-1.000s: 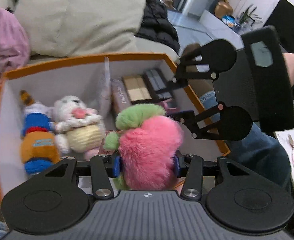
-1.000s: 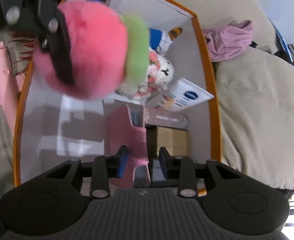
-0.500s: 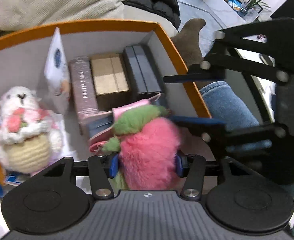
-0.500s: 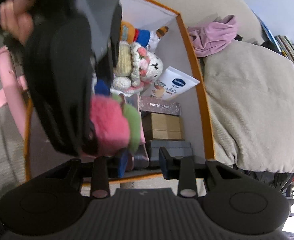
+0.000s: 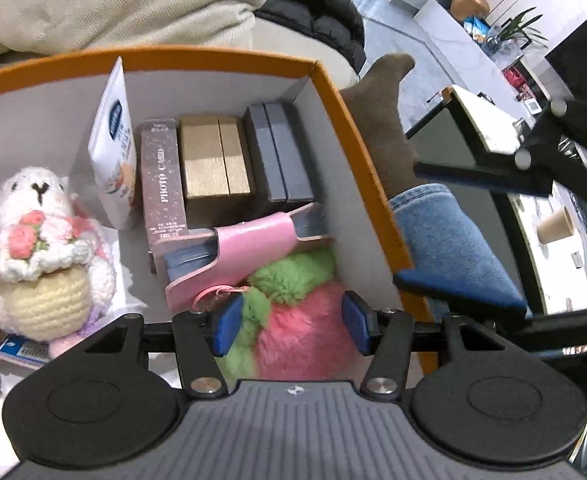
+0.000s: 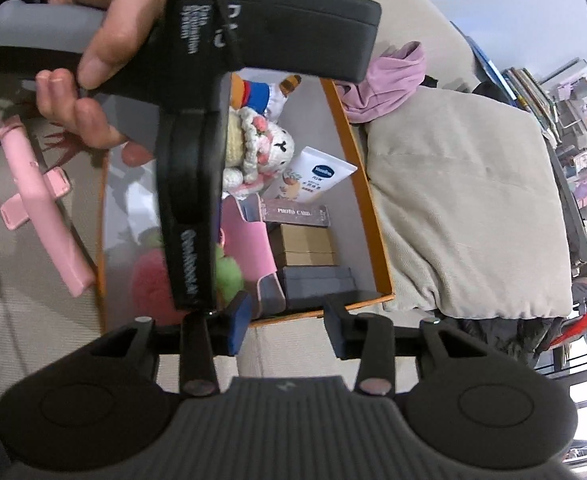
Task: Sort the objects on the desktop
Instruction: 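Lower both items into the box and open both tools, then grasp the red feather toy with the left tool while the right tool grasps the pink selfie stick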
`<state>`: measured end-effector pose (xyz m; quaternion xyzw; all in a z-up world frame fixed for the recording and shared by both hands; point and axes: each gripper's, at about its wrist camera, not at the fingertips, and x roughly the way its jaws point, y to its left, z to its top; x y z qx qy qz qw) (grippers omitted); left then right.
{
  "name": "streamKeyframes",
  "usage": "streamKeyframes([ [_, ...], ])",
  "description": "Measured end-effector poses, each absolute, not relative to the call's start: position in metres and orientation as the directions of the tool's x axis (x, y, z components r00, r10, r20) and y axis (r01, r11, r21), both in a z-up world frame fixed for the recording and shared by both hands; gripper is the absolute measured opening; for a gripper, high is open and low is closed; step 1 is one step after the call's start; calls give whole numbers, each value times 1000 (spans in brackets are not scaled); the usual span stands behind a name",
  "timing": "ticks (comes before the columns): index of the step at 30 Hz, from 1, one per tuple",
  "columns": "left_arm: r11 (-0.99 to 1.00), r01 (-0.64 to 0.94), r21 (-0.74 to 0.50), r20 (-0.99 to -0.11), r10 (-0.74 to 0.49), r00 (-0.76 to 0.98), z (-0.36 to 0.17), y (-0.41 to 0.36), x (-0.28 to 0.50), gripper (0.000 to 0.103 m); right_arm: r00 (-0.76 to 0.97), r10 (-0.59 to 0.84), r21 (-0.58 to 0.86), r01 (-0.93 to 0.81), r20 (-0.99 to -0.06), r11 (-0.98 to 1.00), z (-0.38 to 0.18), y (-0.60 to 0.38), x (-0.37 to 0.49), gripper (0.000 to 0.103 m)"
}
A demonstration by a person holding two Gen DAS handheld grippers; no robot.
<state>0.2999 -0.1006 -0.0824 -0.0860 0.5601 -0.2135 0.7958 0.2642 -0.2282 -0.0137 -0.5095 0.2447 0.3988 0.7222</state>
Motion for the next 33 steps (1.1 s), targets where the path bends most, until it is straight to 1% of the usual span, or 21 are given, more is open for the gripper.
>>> streamKeyframes([
  [5,905,292,-309,-828,-407,386,-42,-94,270,63,585,354,-536,-811,-730,237,2,-236,243,43],
  [6,907,301,-295,-821,-402,406,-33,-92,262,63,586,370,-525,-811,-721,259,7,-237,238,41],
  [7,909,307,-280,-815,-395,424,-26,-91,256,63,586,387,-512,-810,-712,285,11,-239,233,36],
  [8,912,315,-263,-811,-386,440,-18,-90,247,63,586,404,-497,-810,-703,311,16,-240,226,34],
  [13,932,322,-166,-798,-319,511,11,-75,196,62,552,538,-398,-833,-637,383,27,-243,182,33],
  [16,956,272,-107,-807,-243,539,22,-59,169,62,545,571,-363,-837,-614,409,19,-236,155,33],
  [20,989,144,-38,-826,-113,553,12,-26,136,62,505,585,-255,-851,-635,459,-9,-226,124,33],
  [22,997,71,-26,-830,-61,554,1,-13,124,62,494,571,-187,-839,-656,511,-28,-222,114,32],
  [23,998,43,-35,-834,-53,550,-5,-3,116,62,483,565,-138,-827,-669,544,-38,-220,111,28],
  [27,991,-63,-119,-848,-68,526,-38,23,111,62,434,540,85,-718,-721,691,-75,-214,119,27],
  [29,988,-109,-110,-865,-41,500,-55,28,115,62,412,549,181,-656,-728,733,-88,-213,121,28],
  [30,989,-110,-99,-869,-32,493,-62,29,118,62,412,545,203,-631,-730,749,-92,-212,120,28],
  [31,990,-113,-89,-873,-23,488,-68,29,120,62,416,539,213,-612,-732,762,-95,-210,121,31],
  [32,990,-113,-82,-877,-18,479,-74,30,123,62,419,533,216,-600,-735,770,-98,-208,121,37],
  [33,991,-110,-79,-881,-18,473,-80,30,125,62,422,530,216,-595,-736,774,-100,-205,121,38],
])
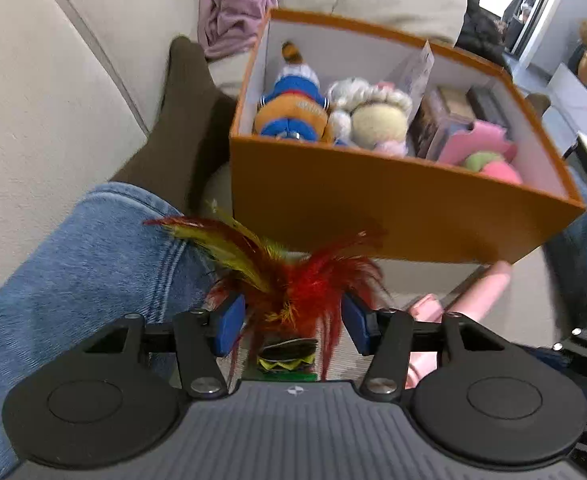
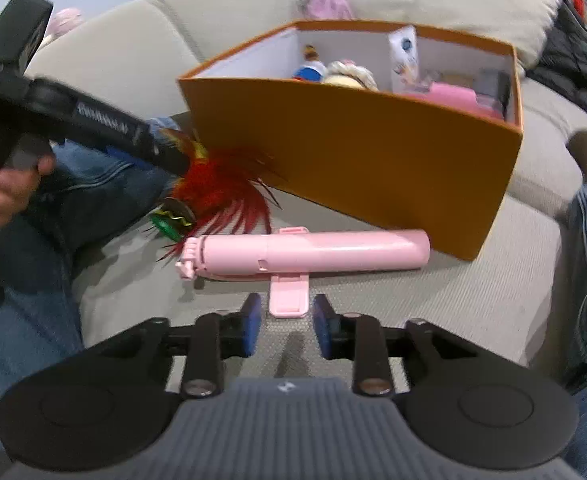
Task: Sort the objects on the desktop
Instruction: 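Grasp the red feather toy with the left tool while the right tool grasps the pink selfie stick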
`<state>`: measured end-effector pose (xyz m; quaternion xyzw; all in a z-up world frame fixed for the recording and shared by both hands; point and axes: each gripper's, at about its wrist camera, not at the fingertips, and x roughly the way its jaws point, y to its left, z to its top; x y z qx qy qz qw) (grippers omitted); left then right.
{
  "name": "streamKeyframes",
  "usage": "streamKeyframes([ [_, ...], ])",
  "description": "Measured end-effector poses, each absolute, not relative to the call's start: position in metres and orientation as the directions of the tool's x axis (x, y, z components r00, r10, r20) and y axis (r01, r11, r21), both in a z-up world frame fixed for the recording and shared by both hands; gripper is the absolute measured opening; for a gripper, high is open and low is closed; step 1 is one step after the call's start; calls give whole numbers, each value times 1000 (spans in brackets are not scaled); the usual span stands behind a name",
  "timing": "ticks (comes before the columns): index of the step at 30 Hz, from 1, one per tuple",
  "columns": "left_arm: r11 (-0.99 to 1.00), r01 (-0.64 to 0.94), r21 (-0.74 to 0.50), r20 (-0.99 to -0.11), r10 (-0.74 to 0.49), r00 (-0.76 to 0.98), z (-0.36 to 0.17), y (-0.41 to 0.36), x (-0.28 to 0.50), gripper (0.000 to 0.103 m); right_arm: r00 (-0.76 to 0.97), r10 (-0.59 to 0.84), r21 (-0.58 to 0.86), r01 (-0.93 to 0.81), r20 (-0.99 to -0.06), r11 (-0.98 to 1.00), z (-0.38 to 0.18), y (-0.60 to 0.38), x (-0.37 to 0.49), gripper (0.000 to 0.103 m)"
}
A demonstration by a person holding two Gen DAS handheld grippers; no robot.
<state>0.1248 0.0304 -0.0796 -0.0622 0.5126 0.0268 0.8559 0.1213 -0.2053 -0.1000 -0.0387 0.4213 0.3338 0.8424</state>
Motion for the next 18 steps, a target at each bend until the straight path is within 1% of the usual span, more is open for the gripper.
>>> streamKeyframes([
  [5,990,-123,-68,-897,-7,441,-98,32,140,62,394,525,237,-582,-754,777,-114,-189,135,37],
  [8,991,-125,-56,-905,2,426,-109,33,149,62,397,484,209,-565,-780,799,-128,-180,141,37],
  [10,991,-121,-64,-907,-7,421,-114,34,153,62,409,478,190,-572,-777,798,-132,-177,141,37],
  [12,989,-125,-83,-911,-24,412,-121,36,157,50,421,463,156,-585,-780,796,-134,-172,138,37],
  [13,987,-131,-89,-914,-29,404,-124,37,158,39,429,455,136,-594,-780,793,-135,-170,136,35],
  [14,986,-136,-93,-914,-31,406,-125,38,157,34,438,445,106,-609,-781,786,-135,-166,134,30],
  [15,985,-138,-100,-908,-33,418,-124,39,155,29,449,434,79,-619,-781,782,-135,-163,131,30],
  [16,984,-139,-108,-905,-39,425,-122,41,153,20,458,428,64,-621,-779,781,-134,-161,129,30],
  [18,981,-146,-129,-896,-52,441,-116,45,145,16,461,433,70,-617,-775,783,-132,-163,129,30],
])
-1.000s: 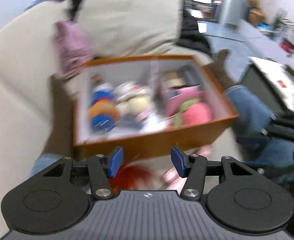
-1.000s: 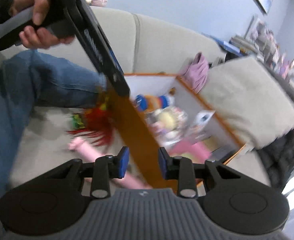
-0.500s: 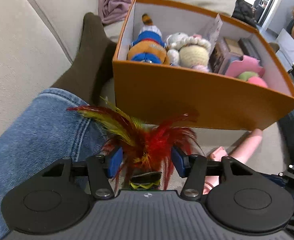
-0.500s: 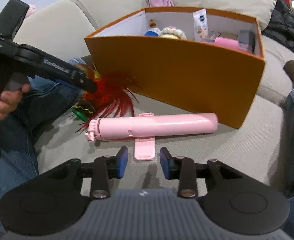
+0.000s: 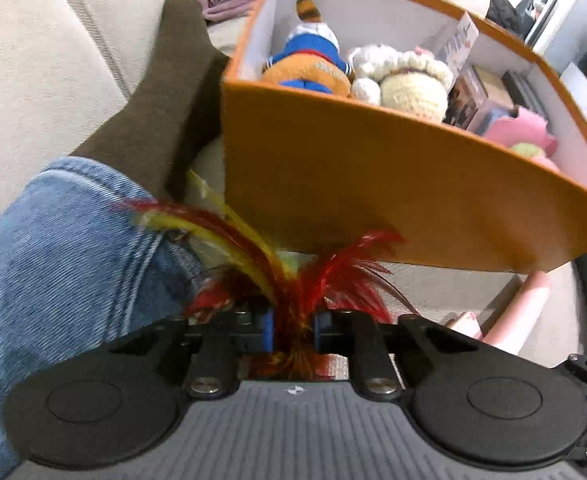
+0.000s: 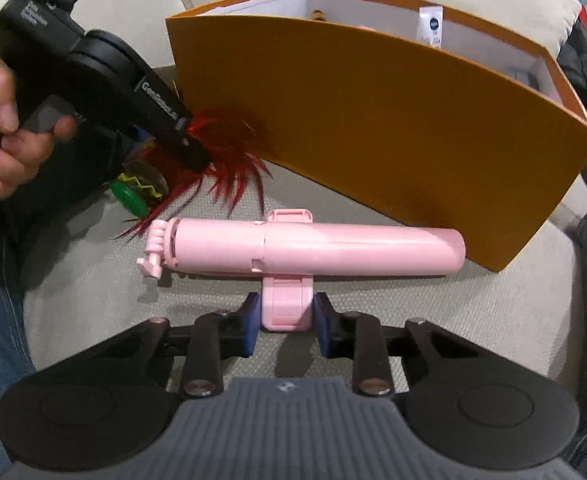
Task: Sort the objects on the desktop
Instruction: 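Grasp the red feather toy with the left tool while the right tool grasps the pink selfie stick, then lift the feather toy and selfie stick and carry them over the orange box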
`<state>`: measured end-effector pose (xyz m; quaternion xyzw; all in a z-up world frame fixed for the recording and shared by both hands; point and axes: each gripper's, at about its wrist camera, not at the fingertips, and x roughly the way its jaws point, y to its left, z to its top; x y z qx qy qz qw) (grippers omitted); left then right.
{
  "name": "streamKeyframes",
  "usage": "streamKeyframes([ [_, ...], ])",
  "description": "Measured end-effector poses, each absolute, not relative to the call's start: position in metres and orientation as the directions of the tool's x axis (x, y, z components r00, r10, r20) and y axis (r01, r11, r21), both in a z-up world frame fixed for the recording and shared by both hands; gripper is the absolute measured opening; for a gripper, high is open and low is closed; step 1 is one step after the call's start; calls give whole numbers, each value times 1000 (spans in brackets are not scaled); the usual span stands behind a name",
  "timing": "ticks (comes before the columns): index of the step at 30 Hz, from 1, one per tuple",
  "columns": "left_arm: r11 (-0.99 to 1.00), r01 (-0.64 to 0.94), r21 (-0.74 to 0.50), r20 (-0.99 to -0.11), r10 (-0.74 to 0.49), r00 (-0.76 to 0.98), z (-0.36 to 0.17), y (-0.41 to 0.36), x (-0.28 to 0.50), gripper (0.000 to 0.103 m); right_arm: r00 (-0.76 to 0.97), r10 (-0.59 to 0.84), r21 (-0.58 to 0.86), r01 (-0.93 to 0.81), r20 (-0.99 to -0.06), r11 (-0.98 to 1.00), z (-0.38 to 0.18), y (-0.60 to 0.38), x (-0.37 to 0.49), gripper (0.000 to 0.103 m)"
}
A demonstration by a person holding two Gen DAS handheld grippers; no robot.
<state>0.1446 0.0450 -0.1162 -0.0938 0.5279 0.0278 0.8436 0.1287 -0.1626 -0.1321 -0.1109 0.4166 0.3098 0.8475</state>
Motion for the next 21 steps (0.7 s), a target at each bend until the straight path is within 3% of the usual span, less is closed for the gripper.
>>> streamKeyframes([
  [13,948,-64,-312,-755,-207,622,-51,32,85,11,519,487,99,-607,-702,789,-85,-184,111,29],
  [17,943,-60,-328,-748,-221,626,-54,24,79,11,479,491,113,-622,-728,775,-94,-172,120,15],
  [21,937,-90,-337,-765,-217,606,-65,24,73,11,503,470,81,-616,-725,784,-95,-161,116,16],
])
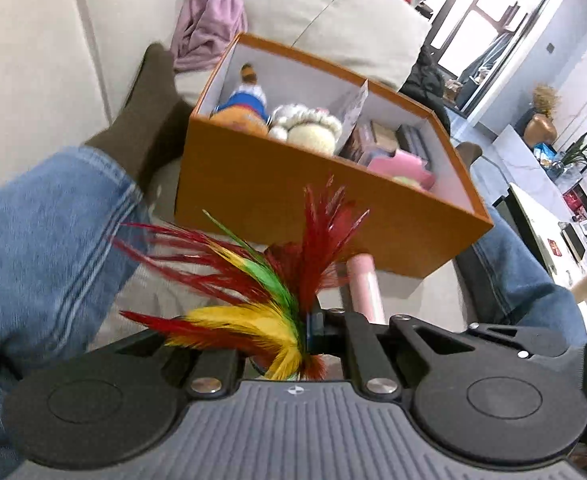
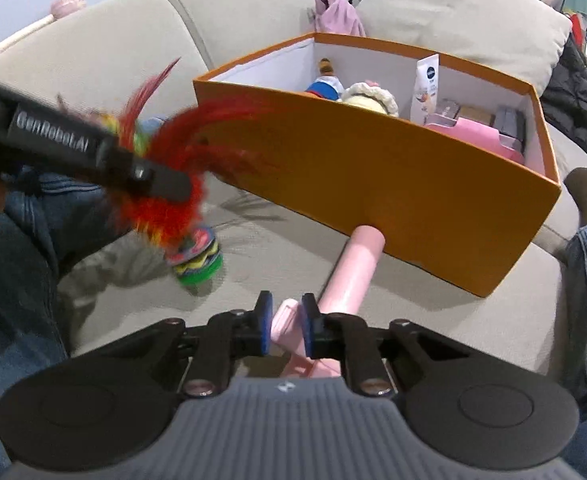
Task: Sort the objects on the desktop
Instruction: 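Lift the feather toy and selfie stick and carry them over the orange box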
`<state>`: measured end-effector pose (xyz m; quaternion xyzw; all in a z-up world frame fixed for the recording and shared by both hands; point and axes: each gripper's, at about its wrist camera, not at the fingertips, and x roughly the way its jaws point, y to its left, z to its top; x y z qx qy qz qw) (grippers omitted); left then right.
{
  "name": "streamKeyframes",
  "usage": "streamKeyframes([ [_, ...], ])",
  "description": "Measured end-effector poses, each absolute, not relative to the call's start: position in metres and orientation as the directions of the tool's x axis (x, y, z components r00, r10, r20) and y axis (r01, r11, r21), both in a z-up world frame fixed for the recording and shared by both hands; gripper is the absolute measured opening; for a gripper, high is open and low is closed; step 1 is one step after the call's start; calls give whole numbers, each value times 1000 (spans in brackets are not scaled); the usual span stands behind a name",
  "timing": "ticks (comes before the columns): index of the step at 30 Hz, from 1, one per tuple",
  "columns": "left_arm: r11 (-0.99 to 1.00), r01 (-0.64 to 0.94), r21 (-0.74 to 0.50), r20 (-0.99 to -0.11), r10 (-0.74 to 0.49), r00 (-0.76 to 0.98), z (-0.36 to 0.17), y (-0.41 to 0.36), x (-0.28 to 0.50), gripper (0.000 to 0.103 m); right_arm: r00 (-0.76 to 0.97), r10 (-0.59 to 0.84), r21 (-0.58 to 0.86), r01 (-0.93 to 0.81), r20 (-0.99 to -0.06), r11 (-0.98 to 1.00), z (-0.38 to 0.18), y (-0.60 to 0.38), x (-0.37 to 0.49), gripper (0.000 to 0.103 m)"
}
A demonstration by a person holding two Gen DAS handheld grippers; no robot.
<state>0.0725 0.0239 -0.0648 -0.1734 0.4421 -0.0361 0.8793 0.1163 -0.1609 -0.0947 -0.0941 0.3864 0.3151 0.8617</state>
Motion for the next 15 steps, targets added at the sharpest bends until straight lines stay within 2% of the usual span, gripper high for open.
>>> streamKeyframes([
  [1,936,-95,-340,-766,-217,605,-67,25,70,11,521,455,63,-606,-722,793,-95,-160,113,17],
  [4,935,-108,-339,-768,-208,606,-73,25,67,11,560,393,-7,-580,-730,814,-98,-152,103,47],
  [6,942,-109,-318,-769,-190,610,-73,23,67,11,570,363,-45,-578,-737,815,-103,-145,96,47],
  [12,947,-105,-303,-767,-177,617,-72,21,64,11,686,225,-292,-551,-692,781,-118,-119,85,42],
  [14,948,-106,-301,-766,-174,619,-71,21,63,11,710,201,-340,-540,-675,770,-118,-122,81,28],
  [15,947,-105,-302,-765,-175,620,-71,21,62,11,713,201,-351,-545,-671,761,-117,-125,79,24],
])
